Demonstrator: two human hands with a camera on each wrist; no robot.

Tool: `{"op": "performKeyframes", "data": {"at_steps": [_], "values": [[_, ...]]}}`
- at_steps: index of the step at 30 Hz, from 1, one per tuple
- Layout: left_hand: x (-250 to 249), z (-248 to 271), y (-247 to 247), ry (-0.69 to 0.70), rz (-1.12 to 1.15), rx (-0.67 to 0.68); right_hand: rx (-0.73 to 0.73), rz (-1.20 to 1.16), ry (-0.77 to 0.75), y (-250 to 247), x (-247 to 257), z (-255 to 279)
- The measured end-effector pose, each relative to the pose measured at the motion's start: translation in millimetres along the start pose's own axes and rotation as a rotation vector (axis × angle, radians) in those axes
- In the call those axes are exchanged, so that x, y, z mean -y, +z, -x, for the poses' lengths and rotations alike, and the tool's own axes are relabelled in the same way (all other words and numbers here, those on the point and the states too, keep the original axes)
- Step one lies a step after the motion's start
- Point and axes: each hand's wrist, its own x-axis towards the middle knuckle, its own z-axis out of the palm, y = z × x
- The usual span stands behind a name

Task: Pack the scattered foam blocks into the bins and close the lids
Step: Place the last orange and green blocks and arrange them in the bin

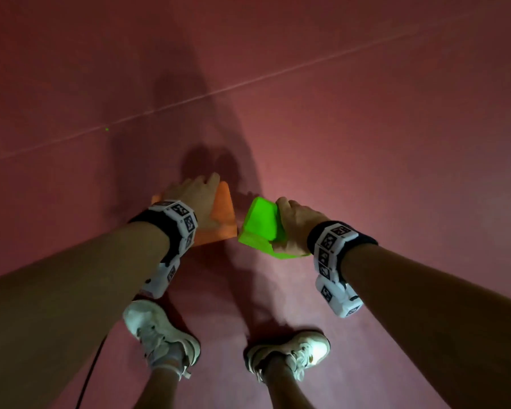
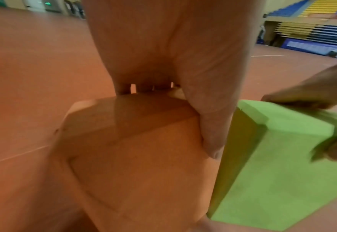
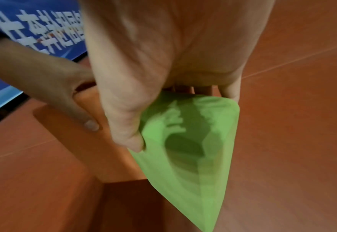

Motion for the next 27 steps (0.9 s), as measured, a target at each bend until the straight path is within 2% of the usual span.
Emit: {"op": "performKeyframes", "data": {"at_steps": [4,7,13,18,20,24,27], "values": [[125.5,43.1,10.0,-0.119,0.077,0.104,0.029,0.14,-0.095,-19.8,122.5,-42.3],[199.8,77.8,10.3,-0.18,0.127,0.096,0.035,0.23,-0.11,-24.8,205.9,-64.4],[380.1,176.3,-29.4,-0.341,0.205,0.127,0.136,0.414,-0.241,-59.4,415.2,-99.1],[526.9,287.2,-65.4,-0.502,0.307,0.04,0.117,0.568,-0.47,-96.0,615.7,-118.0],[568.6,321.7,-70.9,-0.553,0.343,0.03,0.084,0.66,-0.588,-101.6,681.3,-120.7],[657.0,391.8,-66.1,-0.652,0.353,-0.059,-0.013,0.818,-0.794,-96.4,815.4,-124.1],[720.3,433.3,-58.8,-0.765,0.385,-0.07,0.014,0.823,-0.882,-91.4,904.3,-133.3]]}}
